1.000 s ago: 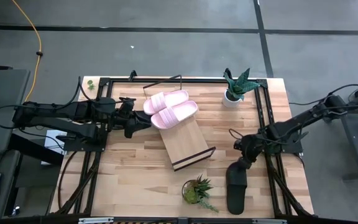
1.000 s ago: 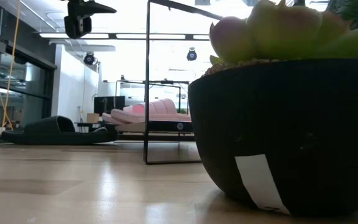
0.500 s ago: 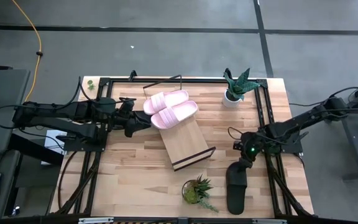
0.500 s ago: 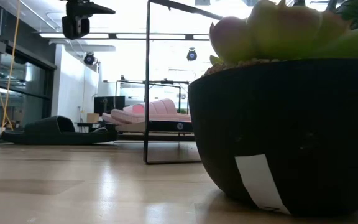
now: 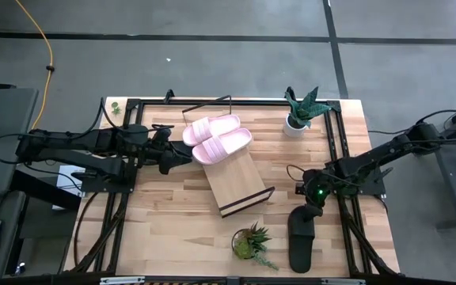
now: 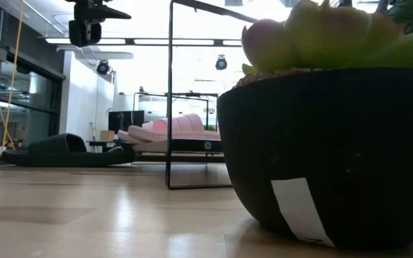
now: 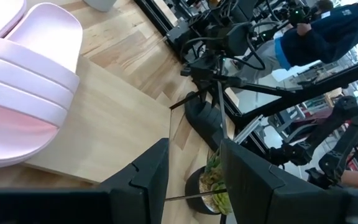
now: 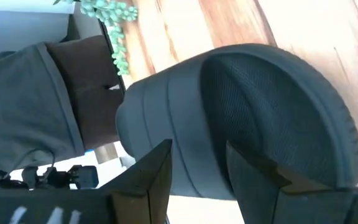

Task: Pick and place slides into the shelf
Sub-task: Put the right black slides on the shelf

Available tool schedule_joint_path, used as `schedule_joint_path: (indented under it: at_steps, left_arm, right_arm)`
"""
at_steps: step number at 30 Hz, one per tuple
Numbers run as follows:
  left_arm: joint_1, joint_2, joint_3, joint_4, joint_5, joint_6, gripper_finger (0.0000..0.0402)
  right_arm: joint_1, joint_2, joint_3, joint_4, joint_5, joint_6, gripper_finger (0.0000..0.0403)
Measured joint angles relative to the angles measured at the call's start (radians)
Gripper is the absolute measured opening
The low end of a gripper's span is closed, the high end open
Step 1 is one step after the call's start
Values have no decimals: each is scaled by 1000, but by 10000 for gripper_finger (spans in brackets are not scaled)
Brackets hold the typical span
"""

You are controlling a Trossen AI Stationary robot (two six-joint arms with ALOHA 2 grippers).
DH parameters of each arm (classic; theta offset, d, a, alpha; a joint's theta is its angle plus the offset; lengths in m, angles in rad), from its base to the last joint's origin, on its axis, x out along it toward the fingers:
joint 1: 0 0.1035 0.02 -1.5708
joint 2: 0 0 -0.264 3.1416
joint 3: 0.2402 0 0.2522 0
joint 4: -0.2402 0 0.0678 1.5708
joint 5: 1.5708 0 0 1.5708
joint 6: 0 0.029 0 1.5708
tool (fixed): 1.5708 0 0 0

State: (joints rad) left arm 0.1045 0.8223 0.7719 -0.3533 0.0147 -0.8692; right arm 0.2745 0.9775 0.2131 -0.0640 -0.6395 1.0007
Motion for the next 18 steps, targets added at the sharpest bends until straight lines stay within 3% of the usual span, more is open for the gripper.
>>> schedule_joint_path:
  at_steps: [12, 18]
  left_arm:
    - [0, 0, 0, -4, 0, 0, 133]
    - [0, 0, 0, -17, 0, 0, 133]
  right_arm:
    - [1, 153, 1, 158, -59, -35, 141]
    - [1, 186, 1, 201, -80, -65, 99]
